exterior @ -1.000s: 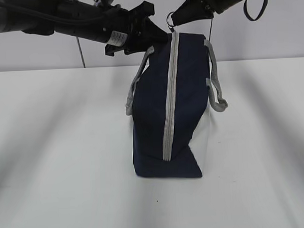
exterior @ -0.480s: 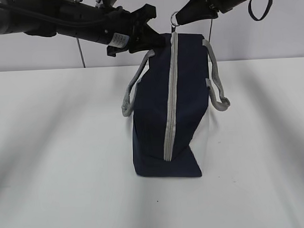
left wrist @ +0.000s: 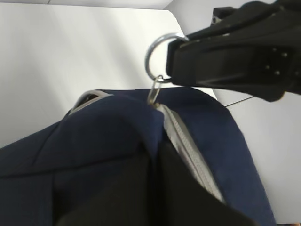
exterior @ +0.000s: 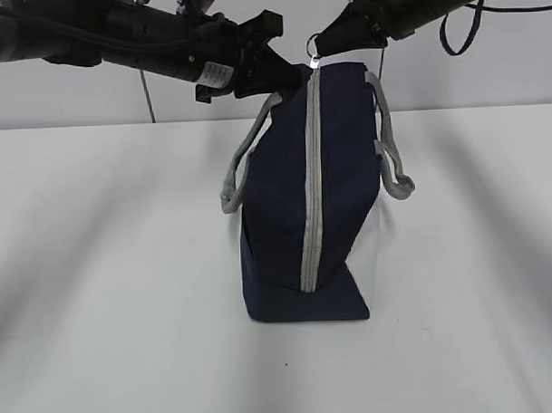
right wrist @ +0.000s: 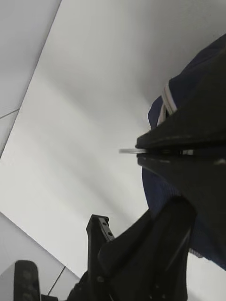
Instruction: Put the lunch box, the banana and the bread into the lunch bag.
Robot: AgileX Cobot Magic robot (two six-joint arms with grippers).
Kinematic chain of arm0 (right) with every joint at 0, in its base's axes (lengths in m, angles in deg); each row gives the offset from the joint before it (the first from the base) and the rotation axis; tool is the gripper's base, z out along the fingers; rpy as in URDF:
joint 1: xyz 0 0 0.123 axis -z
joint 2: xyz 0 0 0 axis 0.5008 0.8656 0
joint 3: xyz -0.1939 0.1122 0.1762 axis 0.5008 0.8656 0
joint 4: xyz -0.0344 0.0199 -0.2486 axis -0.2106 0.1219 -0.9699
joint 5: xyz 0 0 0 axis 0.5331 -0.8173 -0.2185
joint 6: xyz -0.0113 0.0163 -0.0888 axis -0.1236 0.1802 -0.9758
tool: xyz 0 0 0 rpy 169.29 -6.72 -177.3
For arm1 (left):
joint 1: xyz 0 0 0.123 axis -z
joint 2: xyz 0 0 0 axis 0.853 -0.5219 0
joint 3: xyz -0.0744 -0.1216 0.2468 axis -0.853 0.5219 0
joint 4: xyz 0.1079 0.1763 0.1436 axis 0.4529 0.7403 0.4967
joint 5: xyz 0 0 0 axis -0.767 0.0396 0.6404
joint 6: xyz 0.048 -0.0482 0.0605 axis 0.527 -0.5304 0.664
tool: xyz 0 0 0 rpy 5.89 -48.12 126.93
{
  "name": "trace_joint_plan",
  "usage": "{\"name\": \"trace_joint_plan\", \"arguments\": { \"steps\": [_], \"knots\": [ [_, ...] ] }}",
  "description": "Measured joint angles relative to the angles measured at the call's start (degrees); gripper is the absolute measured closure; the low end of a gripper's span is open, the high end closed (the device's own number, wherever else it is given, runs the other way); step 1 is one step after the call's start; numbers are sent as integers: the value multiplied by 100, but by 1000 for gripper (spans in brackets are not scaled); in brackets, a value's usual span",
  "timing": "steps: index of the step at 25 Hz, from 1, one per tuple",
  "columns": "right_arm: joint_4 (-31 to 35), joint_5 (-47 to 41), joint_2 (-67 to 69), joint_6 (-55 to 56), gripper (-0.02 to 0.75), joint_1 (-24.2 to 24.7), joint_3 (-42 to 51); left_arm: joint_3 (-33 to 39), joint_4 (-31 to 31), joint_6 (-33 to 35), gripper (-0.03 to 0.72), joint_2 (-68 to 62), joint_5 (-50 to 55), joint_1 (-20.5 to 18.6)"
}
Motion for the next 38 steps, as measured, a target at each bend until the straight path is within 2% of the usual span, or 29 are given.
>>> {"name": "trace_joint_plan", "arguments": {
  "steps": [14,28,32,34,35,36,38],
  "knots": [
    [97,563,204,-158,754,-10,0,0,-152,227,681,-6,172,0],
    [-18,593,243,-191,754,-10,0,0,-497,631,681,-11,337,-10],
    [126,593,243,-202,744,-10,0,0,-497,644,681,-11,368,-17],
    [254,732,243,-215,680,1,-2,0,-492,658,643,-11,518,-19],
    [292,733,256,-227,612,13,-37,0,-462,662,587,-11,568,-19],
    [307,722,271,-227,526,23,-77,-6,-387,662,515,-11,576,-13],
    [320,641,284,-238,358,37,-147,-12,-148,662,303,-11,563,-13]
  ]
}}
